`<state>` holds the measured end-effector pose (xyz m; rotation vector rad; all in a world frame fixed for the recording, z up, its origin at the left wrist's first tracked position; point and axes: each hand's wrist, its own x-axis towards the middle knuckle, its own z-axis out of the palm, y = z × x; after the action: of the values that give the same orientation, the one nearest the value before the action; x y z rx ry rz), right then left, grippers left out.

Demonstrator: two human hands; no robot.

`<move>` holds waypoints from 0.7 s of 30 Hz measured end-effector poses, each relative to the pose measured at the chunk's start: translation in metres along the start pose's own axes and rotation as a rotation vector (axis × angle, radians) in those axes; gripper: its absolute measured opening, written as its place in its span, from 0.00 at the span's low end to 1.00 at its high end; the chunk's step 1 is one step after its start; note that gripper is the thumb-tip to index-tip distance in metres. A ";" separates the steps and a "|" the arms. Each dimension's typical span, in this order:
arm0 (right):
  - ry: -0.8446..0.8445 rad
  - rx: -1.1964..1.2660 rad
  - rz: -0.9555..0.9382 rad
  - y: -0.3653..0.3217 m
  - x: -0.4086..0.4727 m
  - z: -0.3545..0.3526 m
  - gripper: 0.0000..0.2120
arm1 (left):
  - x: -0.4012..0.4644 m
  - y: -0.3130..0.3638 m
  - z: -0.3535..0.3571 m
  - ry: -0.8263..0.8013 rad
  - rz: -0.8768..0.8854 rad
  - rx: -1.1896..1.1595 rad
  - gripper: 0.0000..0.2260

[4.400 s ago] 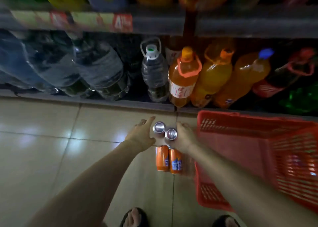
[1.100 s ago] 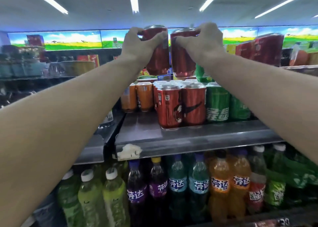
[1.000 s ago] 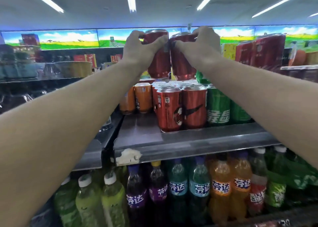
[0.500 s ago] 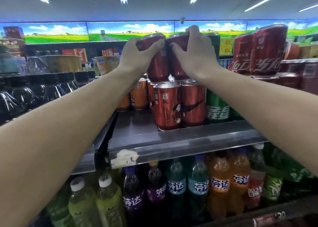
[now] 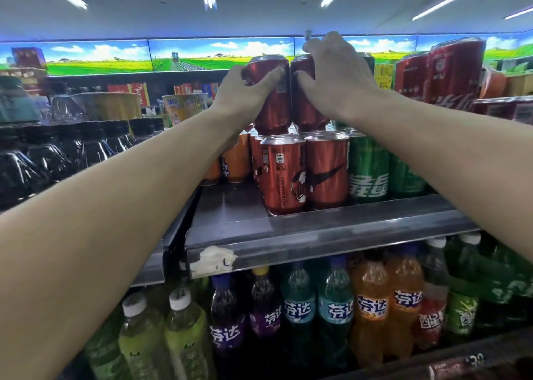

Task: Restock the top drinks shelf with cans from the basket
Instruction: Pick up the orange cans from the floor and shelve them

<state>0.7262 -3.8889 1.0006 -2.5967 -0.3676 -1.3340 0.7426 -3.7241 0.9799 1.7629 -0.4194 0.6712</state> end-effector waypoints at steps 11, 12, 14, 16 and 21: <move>-0.106 0.040 -0.044 0.012 0.006 -0.001 0.22 | -0.003 -0.008 0.006 -0.117 -0.053 0.033 0.24; -0.109 0.045 -0.046 0.012 0.007 -0.002 0.22 | -0.003 -0.007 0.006 -0.115 -0.063 0.036 0.24; -0.117 0.063 -0.045 0.013 0.007 -0.003 0.24 | -0.001 -0.007 0.006 -0.102 -0.077 0.040 0.23; -0.120 0.084 -0.042 0.014 0.005 -0.002 0.26 | -0.002 -0.008 0.007 -0.098 -0.079 0.032 0.22; -0.102 0.122 -0.074 0.013 0.001 0.002 0.25 | -0.007 -0.018 0.005 -0.073 -0.074 -0.018 0.22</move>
<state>0.7328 -3.9007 0.9996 -2.5784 -0.5485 -1.1647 0.7490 -3.7244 0.9615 1.7809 -0.4069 0.5503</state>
